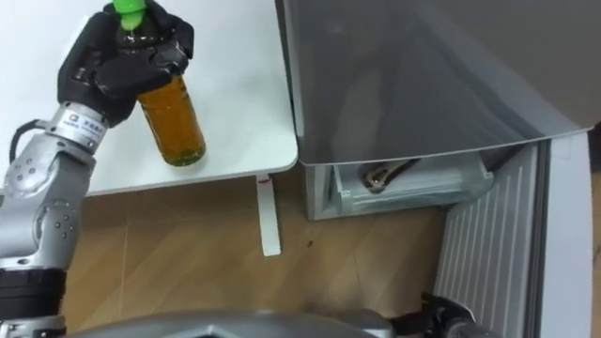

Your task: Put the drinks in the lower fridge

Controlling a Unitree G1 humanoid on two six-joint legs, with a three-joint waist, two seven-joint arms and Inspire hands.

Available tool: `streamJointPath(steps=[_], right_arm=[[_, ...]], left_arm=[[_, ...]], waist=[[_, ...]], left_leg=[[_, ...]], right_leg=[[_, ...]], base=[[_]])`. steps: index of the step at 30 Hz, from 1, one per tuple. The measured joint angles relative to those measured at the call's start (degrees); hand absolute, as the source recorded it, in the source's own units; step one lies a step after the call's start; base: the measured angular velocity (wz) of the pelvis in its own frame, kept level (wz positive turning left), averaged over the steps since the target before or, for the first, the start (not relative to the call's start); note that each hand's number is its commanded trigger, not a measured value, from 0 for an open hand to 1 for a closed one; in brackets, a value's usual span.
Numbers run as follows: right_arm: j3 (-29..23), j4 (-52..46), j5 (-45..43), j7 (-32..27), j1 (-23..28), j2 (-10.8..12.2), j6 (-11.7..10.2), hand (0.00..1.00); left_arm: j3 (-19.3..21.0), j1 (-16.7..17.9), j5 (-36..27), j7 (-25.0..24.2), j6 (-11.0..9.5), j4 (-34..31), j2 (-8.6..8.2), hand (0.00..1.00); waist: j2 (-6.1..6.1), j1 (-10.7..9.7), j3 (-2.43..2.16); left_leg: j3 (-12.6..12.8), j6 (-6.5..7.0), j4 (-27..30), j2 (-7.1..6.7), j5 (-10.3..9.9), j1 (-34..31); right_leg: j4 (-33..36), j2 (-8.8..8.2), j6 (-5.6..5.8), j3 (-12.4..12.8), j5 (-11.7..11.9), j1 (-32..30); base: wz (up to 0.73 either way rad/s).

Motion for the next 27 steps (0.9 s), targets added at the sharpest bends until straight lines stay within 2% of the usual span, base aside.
streamJointPath(steps=[4,9,13,14,18,27], right_arm=[[1.84,-3.46,-0.12,0.23,-0.01,0.23,-0.04,0.00],[3.15,-6.44,2.05,3.00,-1.90,4.06,-2.75,0.00],[5.17,-8.09,3.16,4.34,-2.85,5.33,-3.42,0.00],[5.33,-8.76,3.91,5.07,-2.82,5.41,-3.46,0.00],[5.74,-12.97,4.49,8.15,-2.86,5.41,-3.60,0.00],[5.73,-25.34,4.37,15.09,-2.09,5.48,-3.76,0.00]], left_arm=[[0.04,1.16,0.10,1.70,-0.23,-1.03,-0.46,1.00],[-2.53,3.78,0.09,2.81,-0.60,-1.96,-1.01,1.00],[-3.15,6.21,0.09,3.54,-0.60,-1.95,-1.00,1.00],[-3.19,6.49,0.09,3.98,-0.60,-1.95,-0.99,1.00],[-3.23,6.53,0.06,4.05,-0.73,-1.98,-0.99,1.00],[-3.26,6.63,-0.03,3.68,-0.74,-1.98,-1.01,1.00]], waist=[[-0.37,1.12,0.13],[-1.79,0.91,-0.50],[-1.86,1.03,-0.40],[-1.83,1.01,-0.26],[-1.62,0.94,0.04],[-1.94,1.02,0.18]], left_leg=[[0.09,0.00,0.44,0.01,0.00,-0.13],[-1.32,-0.03,1.35,-0.13,-0.01,-0.96],[-2.12,-0.03,1.59,-0.20,-0.01,-1.07],[-2.30,-0.03,1.63,-0.22,-0.01,-0.98],[-2.96,-0.04,1.61,-0.39,-0.01,-0.98],[-3.26,-0.02,1.87,-0.71,-0.01,-1.89]], right_leg=[[-0.01,-0.01,-0.01,-0.11,-0.01,0.11],[-0.07,-0.18,-0.14,-1.37,-0.11,0.33],[-0.07,-0.33,-0.14,-2.15,-0.11,0.73],[-0.07,-0.39,-0.14,-2.43,-0.12,0.98],[-0.06,-0.59,-0.11,-3.14,-0.26,1.17],[-0.02,-0.82,-0.03,-3.30,-0.47,0.50]], base=[[0.02],[0.14],[0.11],[0.09],[0.08],[0.01]])
